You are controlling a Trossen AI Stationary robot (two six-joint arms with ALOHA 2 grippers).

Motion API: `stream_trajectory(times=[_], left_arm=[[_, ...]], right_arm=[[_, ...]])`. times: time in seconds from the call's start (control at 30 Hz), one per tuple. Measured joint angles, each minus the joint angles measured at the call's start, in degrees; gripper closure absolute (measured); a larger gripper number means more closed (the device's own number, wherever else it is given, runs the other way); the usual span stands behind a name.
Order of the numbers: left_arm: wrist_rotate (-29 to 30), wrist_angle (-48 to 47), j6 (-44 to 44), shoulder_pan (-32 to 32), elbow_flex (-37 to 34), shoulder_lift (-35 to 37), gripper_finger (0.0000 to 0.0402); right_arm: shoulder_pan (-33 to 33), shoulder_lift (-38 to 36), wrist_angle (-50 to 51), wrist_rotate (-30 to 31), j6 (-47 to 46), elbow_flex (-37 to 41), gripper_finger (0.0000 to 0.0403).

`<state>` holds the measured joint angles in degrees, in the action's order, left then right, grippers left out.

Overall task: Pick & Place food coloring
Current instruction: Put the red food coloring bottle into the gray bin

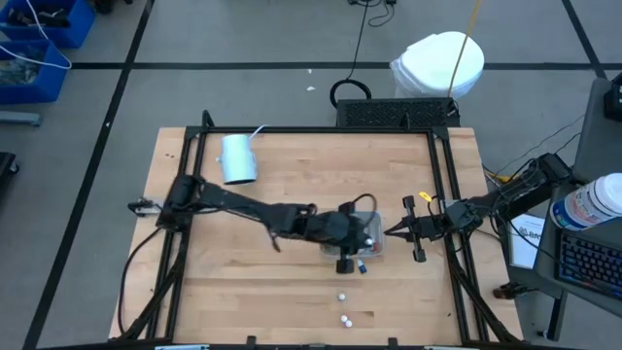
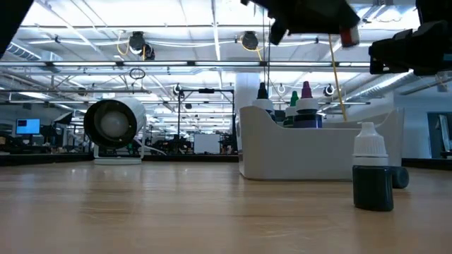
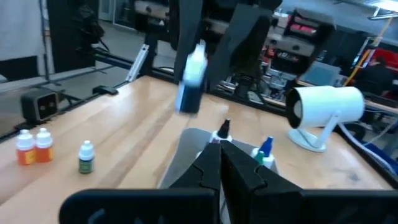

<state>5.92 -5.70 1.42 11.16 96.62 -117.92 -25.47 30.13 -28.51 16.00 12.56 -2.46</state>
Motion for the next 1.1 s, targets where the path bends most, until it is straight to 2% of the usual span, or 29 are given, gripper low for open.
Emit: stream_trajectory(times=[0.13, 0.23, 0.43, 0.63, 0.7, 0.9, 1.1], left_arm=[[-0.4, -6.5, -2.8, -1.4, 5.9, -4.1, 0.0332], [-0.6, -6.9, -4.0, -2.2, 7.7, -6.2, 0.0332], [-3.5, -4.8, -4.1, -3.0, 8.7, -8.3, 0.0332], [-3.0, -2.7, -3.2, -2.0, 8.7, -9.5, 0.0332], [-0.7, -1.8, -2.8, -1.0, 8.7, -10.0, 0.0332], [12.2, -1.3, -2.4, 0.3, 8.7, -10.9, 0.0332], [13.1, -2.4, 0.4, -1.0, 8.7, -10.9, 0.0332]], right_arm=[[0.0, -0.1, -0.2, 4.6, 0.4, 0.0, 0.0403], [0.0, -0.3, -0.6, 8.0, 0.4, 0.0, 0.0403], [0.0, -0.9, -3.1, 8.2, 0.8, 0.0, 0.0403], [-1.4, -2.7, -8.8, 8.0, 1.1, 0.0, 0.0403], [-2.1, -3.2, -8.8, 8.1, 1.8, 0.0, 0.0403], [-3.1, -3.5, -8.8, 8.1, 2.6, 0.0, 0.0403], [-3.2, -3.5, -8.5, 8.0, 2.3, 0.0, 0.0403]])
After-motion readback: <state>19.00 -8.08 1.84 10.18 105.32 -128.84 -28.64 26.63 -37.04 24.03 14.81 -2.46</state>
